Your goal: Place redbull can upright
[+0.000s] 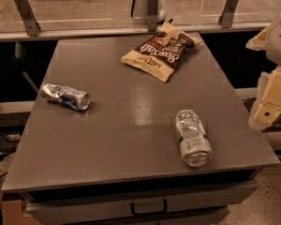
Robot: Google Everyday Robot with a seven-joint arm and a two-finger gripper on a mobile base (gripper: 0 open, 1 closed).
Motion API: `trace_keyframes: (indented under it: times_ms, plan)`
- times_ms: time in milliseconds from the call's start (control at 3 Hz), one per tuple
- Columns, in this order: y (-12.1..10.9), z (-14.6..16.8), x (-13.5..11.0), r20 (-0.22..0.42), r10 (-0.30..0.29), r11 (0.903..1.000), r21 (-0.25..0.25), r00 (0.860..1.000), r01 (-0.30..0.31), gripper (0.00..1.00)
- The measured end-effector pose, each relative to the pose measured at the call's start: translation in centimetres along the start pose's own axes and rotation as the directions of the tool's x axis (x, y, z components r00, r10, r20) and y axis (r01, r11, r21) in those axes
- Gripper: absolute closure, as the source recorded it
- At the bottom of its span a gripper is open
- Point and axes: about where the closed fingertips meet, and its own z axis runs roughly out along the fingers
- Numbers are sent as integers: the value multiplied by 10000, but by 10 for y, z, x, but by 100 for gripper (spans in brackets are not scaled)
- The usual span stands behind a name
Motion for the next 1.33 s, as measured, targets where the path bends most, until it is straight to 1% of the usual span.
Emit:
trace_keyframes:
  times_ms: [333,667,1000,1333]
  plan:
    - [0,0,0,1,0,10000,2,10000,0,0]
    - [1,1,-15,284,-98,9999,-108,9995,101,0]
    - [11,13,-68,939,-631,9967,-449,9936,675,0]
    - [33,22,-145,1821,-1447,9849,-683,9726,1593,0]
